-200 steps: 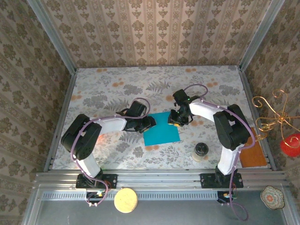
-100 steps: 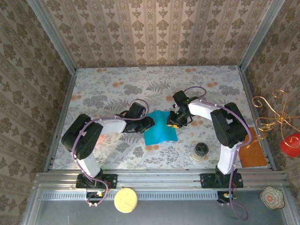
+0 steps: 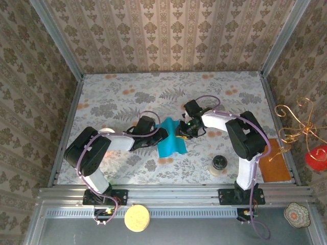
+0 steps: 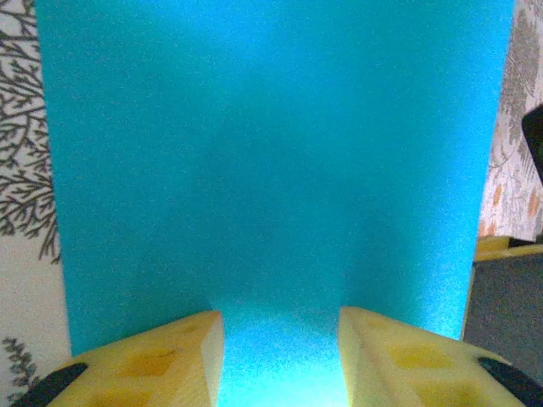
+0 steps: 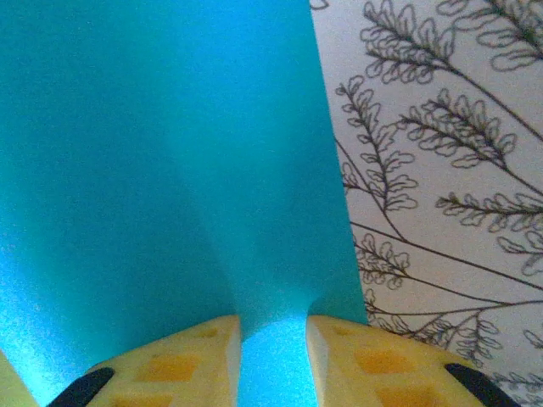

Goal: Fold a paper plane with a square sheet of paper (pick it up from the middle)

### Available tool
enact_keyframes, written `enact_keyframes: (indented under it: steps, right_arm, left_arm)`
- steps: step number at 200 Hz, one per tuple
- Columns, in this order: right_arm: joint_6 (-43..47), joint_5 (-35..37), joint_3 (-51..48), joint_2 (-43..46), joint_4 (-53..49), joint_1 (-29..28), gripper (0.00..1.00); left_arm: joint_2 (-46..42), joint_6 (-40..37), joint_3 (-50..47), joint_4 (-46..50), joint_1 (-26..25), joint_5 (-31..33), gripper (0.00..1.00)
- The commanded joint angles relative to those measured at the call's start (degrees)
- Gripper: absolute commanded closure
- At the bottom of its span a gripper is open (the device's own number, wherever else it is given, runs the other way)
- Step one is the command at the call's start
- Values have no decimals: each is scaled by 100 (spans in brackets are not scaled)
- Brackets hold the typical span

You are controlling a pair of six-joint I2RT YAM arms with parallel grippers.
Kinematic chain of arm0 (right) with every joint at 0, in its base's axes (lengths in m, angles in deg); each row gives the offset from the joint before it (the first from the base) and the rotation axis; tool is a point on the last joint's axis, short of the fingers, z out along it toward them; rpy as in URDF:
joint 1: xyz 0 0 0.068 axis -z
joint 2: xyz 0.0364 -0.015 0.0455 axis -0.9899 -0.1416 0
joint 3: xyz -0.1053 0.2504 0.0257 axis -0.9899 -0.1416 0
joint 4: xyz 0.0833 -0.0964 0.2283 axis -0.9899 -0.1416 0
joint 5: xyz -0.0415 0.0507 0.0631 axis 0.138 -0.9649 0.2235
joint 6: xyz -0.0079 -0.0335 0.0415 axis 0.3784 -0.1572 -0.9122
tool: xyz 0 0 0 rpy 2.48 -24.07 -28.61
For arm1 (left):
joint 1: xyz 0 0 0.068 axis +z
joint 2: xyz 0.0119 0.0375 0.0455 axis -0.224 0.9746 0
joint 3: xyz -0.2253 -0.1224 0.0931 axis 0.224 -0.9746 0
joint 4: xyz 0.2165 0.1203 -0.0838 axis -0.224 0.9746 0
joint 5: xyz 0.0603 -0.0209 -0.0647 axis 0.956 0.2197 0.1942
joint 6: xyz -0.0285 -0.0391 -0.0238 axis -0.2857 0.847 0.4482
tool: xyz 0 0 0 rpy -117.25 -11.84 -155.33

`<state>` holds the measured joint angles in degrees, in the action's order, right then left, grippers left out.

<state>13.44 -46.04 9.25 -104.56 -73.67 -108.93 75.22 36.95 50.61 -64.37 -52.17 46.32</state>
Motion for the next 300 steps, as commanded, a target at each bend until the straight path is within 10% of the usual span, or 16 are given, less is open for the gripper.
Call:
enact_keyframes:
  steps: [1, 45, 91, 238, 300]
  right_arm:
    - [-196, 153, -122, -332, -123, -53, 69]
    - [-280, 120, -175, -413, 6, -53, 68]
    - [-315, -53, -222, -407, 185, -70, 68]
    - [-788, -625, -1084, 558, 1414, 261, 67]
    - [-781, -1138, -1680, 1917, 2412, 883, 38]
  left_arm:
    - [-119, -52, -297, -150, 74, 92, 49]
    - [111, 270, -603, -1272, 160, -383, 20]
    - [388, 221, -379, -940, 153, -569, 16]
    - [66, -766, 382, 1110, 199, -177, 60]
    - [-1210, -966, 515, 901, 755, -1074, 67]
